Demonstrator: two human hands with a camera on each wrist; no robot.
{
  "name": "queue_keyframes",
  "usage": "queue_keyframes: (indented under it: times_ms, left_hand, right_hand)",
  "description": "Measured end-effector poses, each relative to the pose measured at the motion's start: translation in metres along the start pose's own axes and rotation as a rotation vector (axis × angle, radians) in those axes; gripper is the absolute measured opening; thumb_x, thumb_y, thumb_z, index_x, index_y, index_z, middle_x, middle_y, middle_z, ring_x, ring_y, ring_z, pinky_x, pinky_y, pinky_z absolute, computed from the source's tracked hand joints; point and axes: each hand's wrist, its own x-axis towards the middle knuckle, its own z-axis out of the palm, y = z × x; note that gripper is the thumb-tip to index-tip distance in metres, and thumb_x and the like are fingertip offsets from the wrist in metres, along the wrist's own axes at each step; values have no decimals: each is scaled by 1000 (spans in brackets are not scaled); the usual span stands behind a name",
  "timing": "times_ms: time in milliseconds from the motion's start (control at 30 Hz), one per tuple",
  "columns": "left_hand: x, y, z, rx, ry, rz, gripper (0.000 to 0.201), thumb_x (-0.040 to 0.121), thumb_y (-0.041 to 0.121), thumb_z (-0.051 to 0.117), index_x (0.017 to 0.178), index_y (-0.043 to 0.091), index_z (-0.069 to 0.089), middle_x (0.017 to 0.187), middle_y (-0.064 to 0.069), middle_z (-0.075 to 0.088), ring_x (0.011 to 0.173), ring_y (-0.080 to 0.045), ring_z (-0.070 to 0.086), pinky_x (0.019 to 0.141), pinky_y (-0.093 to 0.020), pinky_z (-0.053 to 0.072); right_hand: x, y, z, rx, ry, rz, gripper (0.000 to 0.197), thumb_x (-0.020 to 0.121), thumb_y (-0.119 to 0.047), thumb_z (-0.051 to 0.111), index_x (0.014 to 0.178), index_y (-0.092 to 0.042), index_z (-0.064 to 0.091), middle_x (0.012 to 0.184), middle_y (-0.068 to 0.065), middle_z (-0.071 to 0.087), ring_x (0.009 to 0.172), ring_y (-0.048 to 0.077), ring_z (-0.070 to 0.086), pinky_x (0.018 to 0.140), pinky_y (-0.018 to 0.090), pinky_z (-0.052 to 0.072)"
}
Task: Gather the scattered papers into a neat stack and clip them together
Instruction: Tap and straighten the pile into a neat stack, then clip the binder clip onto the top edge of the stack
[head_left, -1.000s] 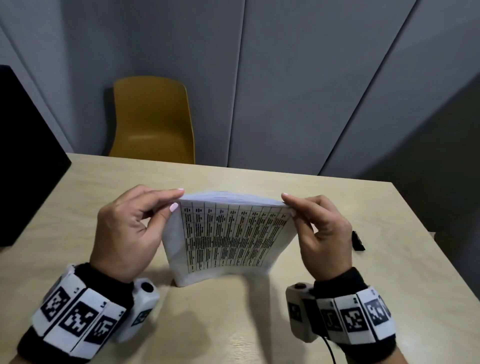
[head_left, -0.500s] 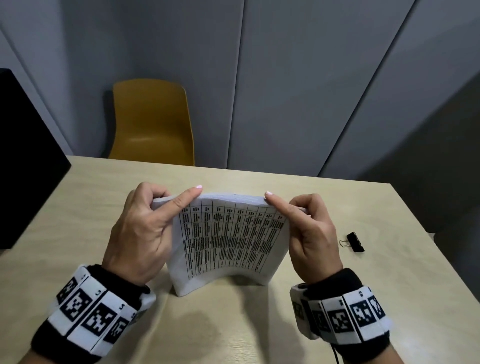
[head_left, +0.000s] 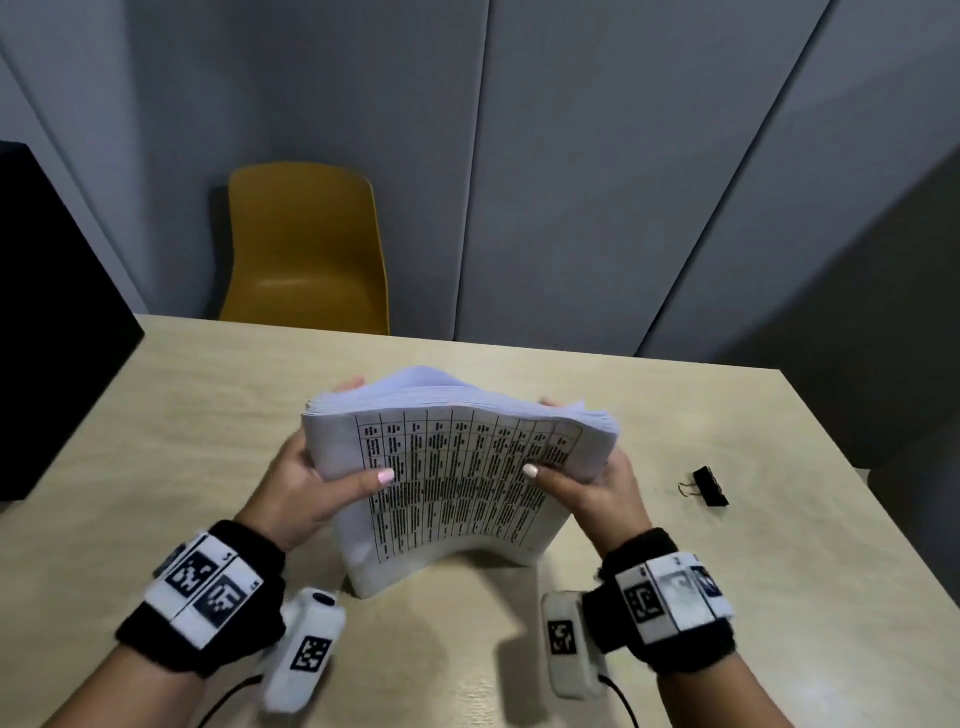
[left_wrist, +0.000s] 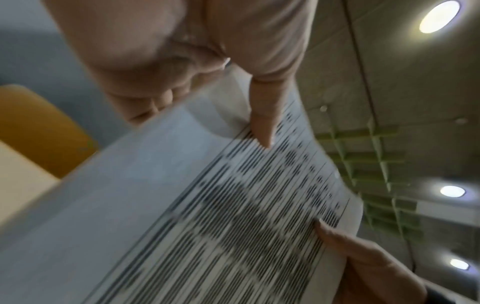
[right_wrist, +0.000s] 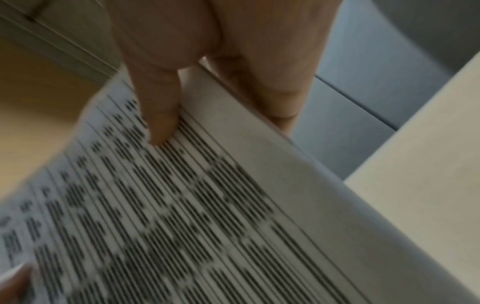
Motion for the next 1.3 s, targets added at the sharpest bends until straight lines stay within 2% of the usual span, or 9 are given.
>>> queue_keyframes:
  times_ms: [100, 200, 433, 600, 733, 867, 967, 1100, 1300]
  left_hand:
    - [6, -18, 3, 32, 13, -105, 72, 30, 65, 82, 86, 21, 70, 82, 16, 74, 80, -1, 69, 72, -18, 55]
    - [9, -9, 5, 24, 10, -58, 18, 61, 38, 81, 77, 41, 73, 79, 23, 72, 79, 5, 66, 67, -9, 49]
    - [4, -28, 1, 39, -26, -127, 86, 29, 65, 82, 92, 9, 69, 94, -8, 75, 92, -21, 69, 88, -40, 53]
    - [7, -30, 3, -11, 22, -129, 85, 25, 67, 81, 93, 18, 66, 90, 4, 76, 89, -12, 70, 75, -24, 56]
    - [-1, -42, 4, -25, 9, -147, 62, 35, 53, 87, 86, 24, 70, 83, 18, 74, 85, 0, 69, 69, -10, 51]
    - [-5, -65, 11, 37, 34, -197, 31, 71, -3, 72, 89, 22, 67, 79, 24, 72, 90, 0, 67, 73, -10, 52]
    - [-7, -67, 15, 49, 55, -225, 31, 74, -8, 67, 89, 19, 65, 75, 23, 72, 79, 3, 68, 69, -10, 53]
    - [-4, -66, 13, 29, 95, -306, 21, 76, 4, 70, 92, 13, 59, 83, -5, 73, 79, -19, 68, 64, -25, 53]
    - [1, -82, 8, 87, -109, -497, 21, 72, -5, 72, 87, 8, 65, 72, 2, 75, 69, -10, 70, 63, -21, 56]
  right_hand:
    - [4, 9, 5, -11, -64, 78, 49, 72, 16, 65, 69, -32, 76, 70, -15, 74, 71, -1, 68, 66, 20, 56]
    - [10, 9, 4, 57, -46, 27, 53, 73, 16, 64, 68, -35, 76, 69, -15, 73, 70, -1, 67, 65, 18, 56]
    - [-1, 32, 1, 66, -63, 98, 38, 69, 16, 68, 81, -20, 68, 75, -11, 75, 74, 2, 69, 65, 20, 56]
    - [0, 34, -2, 70, -43, 89, 38, 69, 14, 70, 72, -24, 74, 75, -11, 75, 75, 2, 68, 67, 22, 56]
    - [-9, 44, 0, 29, -44, 129, 43, 70, 16, 69, 76, -26, 69, 75, -11, 74, 74, 1, 67, 69, 24, 57]
    - [-13, 60, 5, -67, -42, 233, 42, 72, 12, 69, 77, -29, 63, 77, -7, 68, 71, 0, 64, 70, 21, 55]
    - [-13, 65, 7, -102, -48, 267, 36, 75, 7, 69, 78, -27, 61, 82, -5, 66, 69, -2, 63, 67, 16, 55]
    - [-10, 68, 3, -182, -56, 332, 16, 74, -3, 73, 73, -16, 64, 75, 4, 68, 70, 15, 65, 67, 30, 58]
    - [-23, 85, -1, -113, -150, 616, 17, 73, -2, 73, 81, -5, 58, 65, 4, 65, 55, 14, 63, 55, 29, 53]
